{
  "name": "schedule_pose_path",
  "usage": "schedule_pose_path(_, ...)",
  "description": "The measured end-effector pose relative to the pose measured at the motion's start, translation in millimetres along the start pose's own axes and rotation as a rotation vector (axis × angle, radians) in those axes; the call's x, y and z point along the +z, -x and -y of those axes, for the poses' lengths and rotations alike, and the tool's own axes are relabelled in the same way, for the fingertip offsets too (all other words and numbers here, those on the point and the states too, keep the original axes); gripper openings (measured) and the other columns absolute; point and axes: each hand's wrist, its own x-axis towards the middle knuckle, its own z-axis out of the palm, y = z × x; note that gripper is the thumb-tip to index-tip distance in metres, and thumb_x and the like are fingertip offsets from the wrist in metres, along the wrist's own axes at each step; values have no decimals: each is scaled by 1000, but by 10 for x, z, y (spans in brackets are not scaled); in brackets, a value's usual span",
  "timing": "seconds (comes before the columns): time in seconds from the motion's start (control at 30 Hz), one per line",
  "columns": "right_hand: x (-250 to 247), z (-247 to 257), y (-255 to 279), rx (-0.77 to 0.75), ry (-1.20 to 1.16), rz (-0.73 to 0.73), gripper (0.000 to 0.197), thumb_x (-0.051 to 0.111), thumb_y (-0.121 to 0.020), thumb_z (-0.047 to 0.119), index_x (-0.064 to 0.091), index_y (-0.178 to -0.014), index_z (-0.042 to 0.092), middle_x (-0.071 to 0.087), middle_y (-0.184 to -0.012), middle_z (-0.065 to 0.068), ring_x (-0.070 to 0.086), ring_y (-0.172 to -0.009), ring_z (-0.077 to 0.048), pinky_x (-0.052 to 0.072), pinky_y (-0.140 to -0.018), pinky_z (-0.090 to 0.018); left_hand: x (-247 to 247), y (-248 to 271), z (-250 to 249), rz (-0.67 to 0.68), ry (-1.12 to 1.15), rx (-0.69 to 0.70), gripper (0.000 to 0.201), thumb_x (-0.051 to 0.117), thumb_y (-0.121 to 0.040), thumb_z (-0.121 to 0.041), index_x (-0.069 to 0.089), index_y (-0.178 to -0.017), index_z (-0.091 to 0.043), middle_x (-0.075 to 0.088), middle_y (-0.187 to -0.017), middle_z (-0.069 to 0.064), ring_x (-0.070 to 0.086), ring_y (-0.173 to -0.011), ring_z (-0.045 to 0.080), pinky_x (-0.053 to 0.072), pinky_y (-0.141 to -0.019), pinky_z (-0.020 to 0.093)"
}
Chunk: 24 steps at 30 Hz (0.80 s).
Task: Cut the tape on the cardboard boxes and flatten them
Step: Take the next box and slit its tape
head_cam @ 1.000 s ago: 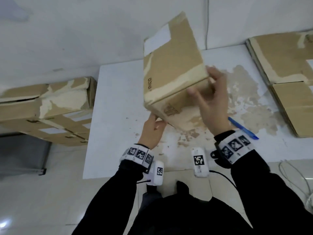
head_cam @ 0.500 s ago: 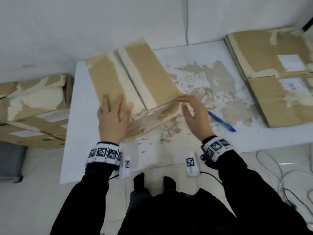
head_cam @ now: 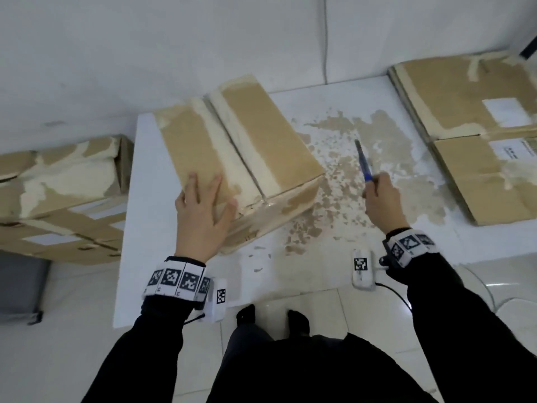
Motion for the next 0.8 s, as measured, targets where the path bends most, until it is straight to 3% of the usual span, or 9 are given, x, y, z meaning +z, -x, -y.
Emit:
schedule_pose_path(0.07,-43,614,-9,-164,-8,42,11,34,-101,16,43,-101,9,54,-78,-11,44,-56,-23,34,-47,-30,-159,-42,81,16,-45,46,67,32,-83,-66,37,-144,-38,20,-155,9,20,-135,33,21,-111,48)
schedule_pose_path(0.17,70,1438,-78,-297,-8,243,15,37,-100,14,45,-113,15,57,-74,-5,46,-51,-14,38,-41,-21,-409,-209,238,-2,-90,186,66,33,-81,-68,57,-129,-30,43,-135,9,32,-126,29,28,-104,46)
schedule_pose_path(0.27,442,2039,-181,-346,114,426,24,36,-99,13,44,-121,9,63,-88,-13,50,-53,-19,42,-43,-26,-513,-523,417,-16,-76,321,63,37,-85,-60,61,-119,-12,49,-127,17,41,-124,34,29,-104,45)
schedule_pose_path(0.43,1091,2603,-354,-369,461,434,29,33,-99,9,42,-125,-1,56,-117,-23,48,-84,-26,36,-62,-32,-419,-879,509,79,-147,398,76,26,-87,-60,41,-140,-7,35,-149,16,29,-139,30,18,-115,45)
schedule_pose_path(0.6,1327,2746,-402,-396,668,322,30,30,-100,7,44,-126,-3,54,-123,-23,52,-110,-36,38,-80,-38,-366,-1011,536,28,-190,422,73,29,-81,-59,47,-131,-10,44,-136,10,38,-126,31,28,-103,39)
schedule_pose_path(0.7,1391,2777,-416,-463,795,279,28,33,-97,1,49,-120,-3,57,-119,-23,53,-104,-34,35,-75,-34,-338,-1060,517,48,-211,386,83,19,-81,-61,36,-142,-7,34,-146,13,28,-135,32,17,-112,40)
schedule_pose_path(0.8,1447,2783,-441,-482,855,270,28,34,-96,0,50,-118,-2,58,-116,-22,50,-90,-30,33,-73,-33,-281,-1074,524,90,-207,361,91,11,-81,-64,17,-151,-5,8,-159,15,2,-148,27,-4,-118,36)
